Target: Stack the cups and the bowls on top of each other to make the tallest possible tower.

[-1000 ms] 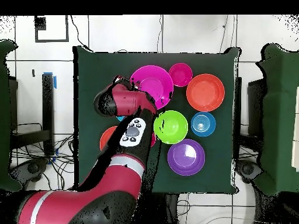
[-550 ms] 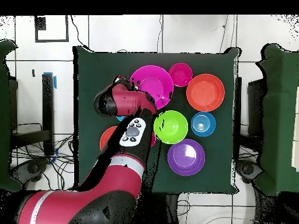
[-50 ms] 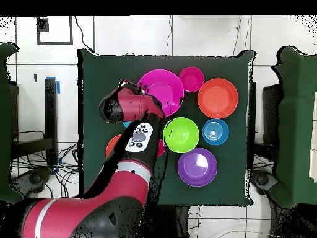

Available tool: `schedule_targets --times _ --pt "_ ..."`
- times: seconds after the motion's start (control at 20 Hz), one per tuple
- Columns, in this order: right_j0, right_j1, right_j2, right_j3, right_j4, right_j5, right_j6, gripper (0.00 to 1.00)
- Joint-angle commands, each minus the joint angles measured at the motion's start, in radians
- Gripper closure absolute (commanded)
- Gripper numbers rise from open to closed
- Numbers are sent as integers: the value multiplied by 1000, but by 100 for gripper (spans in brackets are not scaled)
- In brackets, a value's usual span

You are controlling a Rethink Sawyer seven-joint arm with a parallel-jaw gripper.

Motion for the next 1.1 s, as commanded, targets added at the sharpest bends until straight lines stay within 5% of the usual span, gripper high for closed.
schedule_targets --times 0.05,1.1 --pt "15 65 95 -53 -65 124 -22 0" --pt "-1 51 114 -45 -80 152 -57 0"
